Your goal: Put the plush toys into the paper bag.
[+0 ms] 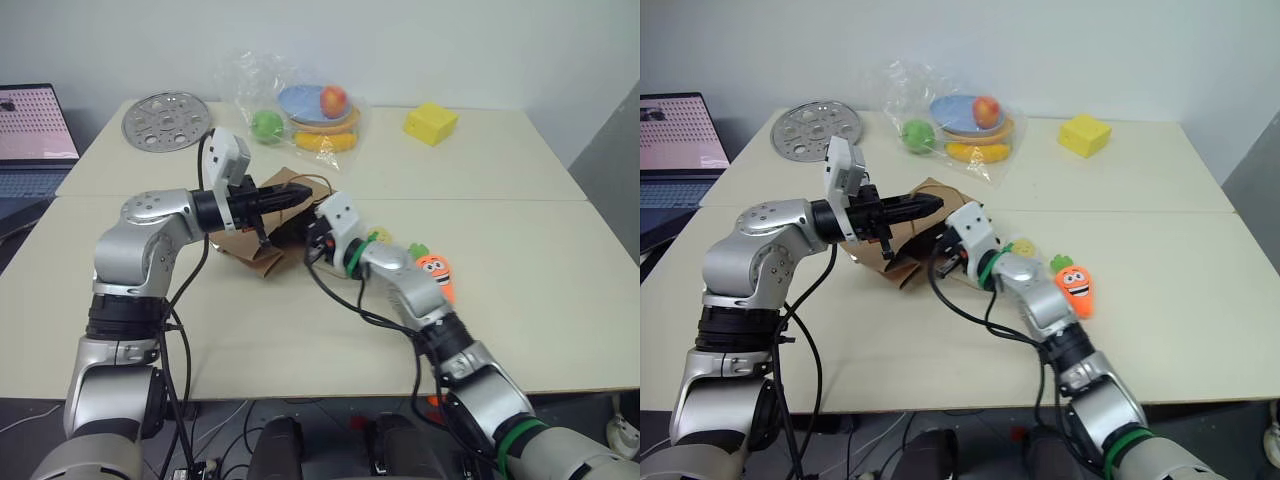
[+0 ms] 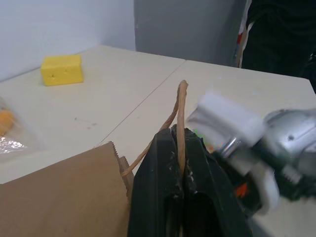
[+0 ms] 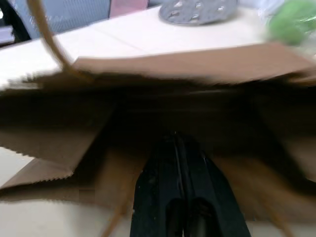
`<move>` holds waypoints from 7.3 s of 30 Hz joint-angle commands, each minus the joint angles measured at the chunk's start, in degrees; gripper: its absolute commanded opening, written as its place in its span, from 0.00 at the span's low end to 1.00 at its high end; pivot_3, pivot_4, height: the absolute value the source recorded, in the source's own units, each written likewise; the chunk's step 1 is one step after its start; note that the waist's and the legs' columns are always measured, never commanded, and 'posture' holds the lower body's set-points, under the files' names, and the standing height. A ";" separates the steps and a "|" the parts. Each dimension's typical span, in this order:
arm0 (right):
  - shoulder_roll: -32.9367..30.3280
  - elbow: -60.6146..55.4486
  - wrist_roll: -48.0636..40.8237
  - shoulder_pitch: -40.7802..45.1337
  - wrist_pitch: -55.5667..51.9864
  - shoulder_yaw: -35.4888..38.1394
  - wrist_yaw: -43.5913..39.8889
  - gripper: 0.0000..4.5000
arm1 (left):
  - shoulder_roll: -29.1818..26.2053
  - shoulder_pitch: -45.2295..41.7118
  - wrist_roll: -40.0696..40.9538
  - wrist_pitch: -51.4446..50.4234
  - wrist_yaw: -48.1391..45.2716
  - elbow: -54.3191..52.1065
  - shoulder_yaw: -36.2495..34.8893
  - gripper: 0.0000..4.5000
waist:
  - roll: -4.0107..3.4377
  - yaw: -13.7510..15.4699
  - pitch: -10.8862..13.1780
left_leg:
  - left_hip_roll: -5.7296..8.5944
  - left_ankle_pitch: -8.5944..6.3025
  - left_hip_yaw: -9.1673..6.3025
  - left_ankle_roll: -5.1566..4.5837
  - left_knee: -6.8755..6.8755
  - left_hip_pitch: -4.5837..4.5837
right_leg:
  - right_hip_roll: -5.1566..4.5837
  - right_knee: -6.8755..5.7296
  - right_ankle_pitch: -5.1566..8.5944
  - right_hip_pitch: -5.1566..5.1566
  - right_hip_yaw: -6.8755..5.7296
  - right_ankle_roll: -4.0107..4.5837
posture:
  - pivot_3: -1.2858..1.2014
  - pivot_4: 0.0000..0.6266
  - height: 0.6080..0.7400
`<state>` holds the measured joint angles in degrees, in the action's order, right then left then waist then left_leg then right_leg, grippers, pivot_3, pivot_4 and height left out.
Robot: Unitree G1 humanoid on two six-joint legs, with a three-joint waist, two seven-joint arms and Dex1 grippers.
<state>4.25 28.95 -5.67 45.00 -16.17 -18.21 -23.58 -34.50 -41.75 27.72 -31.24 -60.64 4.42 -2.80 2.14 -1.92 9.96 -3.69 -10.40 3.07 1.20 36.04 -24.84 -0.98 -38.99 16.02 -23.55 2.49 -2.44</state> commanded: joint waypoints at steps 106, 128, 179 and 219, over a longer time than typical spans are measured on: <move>-26.47 -54.76 -13.31 -18.78 -28.22 11.83 -2.21 0.01 | 3.93 -0.55 -3.95 12.96 10.16 0.21 -1.28 0.00 | 0.04 0.13 0.00 | 0.00 0.00 0.02 0.04 0.02 0.08 | 0.02 0.10 -0.02 0.11 0.07 -0.17 | 0.52 0.24 1.00; -4.15 -11.35 -1.38 5.13 -16.02 0.56 0.07 0.01 | 5.46 0.22 -2.13 10.46 8.64 -3.59 -0.08 0.00 | 0.05 0.08 0.01 | 0.03 -0.02 0.00 0.06 0.01 -0.04 | -0.02 0.04 -0.02 -0.01 0.02 -0.17 | 0.52 0.24 1.00; -14.91 -33.77 3.28 -22.23 -13.24 11.00 6.90 0.29 | 4.02 1.82 -2.15 10.15 9.41 -5.01 -1.15 0.00 | 0.05 0.05 0.01 | 0.03 -0.03 0.10 0.09 -0.01 -0.02 | -0.03 0.10 0.00 -0.01 0.12 -0.16 | 0.52 0.24 1.00; 3.06 7.83 -5.29 8.90 1.03 13.42 -0.36 0.01 | 4.70 1.58 -1.23 9.50 8.64 -6.84 -0.13 0.00 | 0.03 0.06 0.02 | 0.02 -0.04 0.02 0.10 -0.08 -0.03 | -0.03 0.05 -0.01 -0.03 0.02 -0.15 | 0.52 0.24 1.00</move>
<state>7.07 35.35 -11.48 52.15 -17.63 -5.63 -23.68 -29.79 -39.96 25.72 -21.99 -51.93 -0.13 -2.56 2.17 -1.86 9.98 -3.67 -10.44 3.09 1.31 35.95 -24.88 -1.01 -38.94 16.00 -23.57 2.51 -2.59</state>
